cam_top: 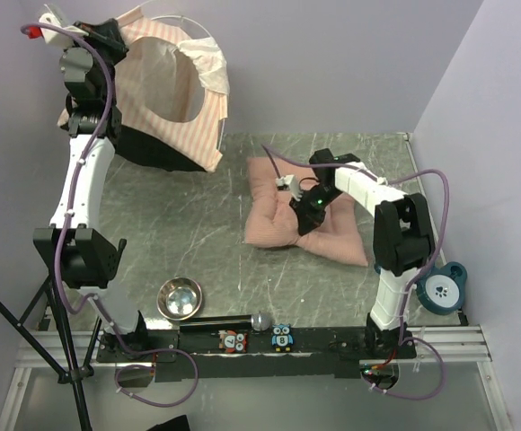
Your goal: Set up the pet tent
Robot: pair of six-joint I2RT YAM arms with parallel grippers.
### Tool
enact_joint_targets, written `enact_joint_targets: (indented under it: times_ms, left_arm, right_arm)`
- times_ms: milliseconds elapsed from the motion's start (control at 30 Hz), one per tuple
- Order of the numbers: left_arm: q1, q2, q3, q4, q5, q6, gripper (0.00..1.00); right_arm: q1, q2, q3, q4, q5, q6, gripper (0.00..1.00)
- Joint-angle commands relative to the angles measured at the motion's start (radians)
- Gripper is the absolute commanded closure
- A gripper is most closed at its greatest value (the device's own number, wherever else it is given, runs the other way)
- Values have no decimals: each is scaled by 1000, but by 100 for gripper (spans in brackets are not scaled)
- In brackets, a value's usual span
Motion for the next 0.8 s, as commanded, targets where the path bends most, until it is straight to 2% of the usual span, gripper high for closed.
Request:
enact_joint_targets:
  times_ms: [0, 100, 133, 200, 233, 267, 300, 367, 400, 467, 567, 600, 667, 767]
  left_arm:
    - [-2, 9, 114, 120, 96, -251, 99]
    - [-1, -15, 104, 146, 156, -312, 99]
    - [30, -32, 75, 155, 185, -335, 99]
    - [59, -89, -28, 183, 269, -402, 99]
    - [77, -123, -95, 195, 318, -410, 99]
    - [96, -171, -182, 195, 349, -395, 99]
    - [117, -216, -291, 178, 368, -366, 99]
    - [168, -319, -430, 79, 421, -297, 99]
    - [189, -351, -497, 38, 463, -248, 99]
    - [211, -422, -609, -68, 474, -132, 99]
    - [225, -486, -728, -157, 507, -10, 98]
    - [225, -496, -760, -164, 523, 25, 97]
    - [225, -491, -760, -226, 512, 71, 98]
    - [226, -464, -749, -247, 504, 114, 99]
  right_arm:
    - [47, -112, -55, -43, -141, 19, 100]
    - [83, -173, -93, -39, -172, 16, 100]
    - [98, -190, -104, -39, -183, 11, 100]
    - [135, -225, -121, -49, -216, -10, 100]
    - [147, -242, -119, -56, -233, -18, 97]
    - [147, -256, -104, -61, -262, -9, 62]
    - [133, -270, -78, -65, -293, 14, 39]
    - [81, -299, -6, -43, -362, 116, 12]
    - [43, -308, 32, -11, -405, 185, 3]
    - [-12, -299, 123, 75, -444, 355, 0]
    - [-55, -261, 219, 283, -407, 639, 0]
    - [-54, -250, 246, 354, -349, 722, 0]
    - [-33, -203, 319, 446, -318, 808, 0]
    - [24, -74, 541, 459, -206, 818, 0]
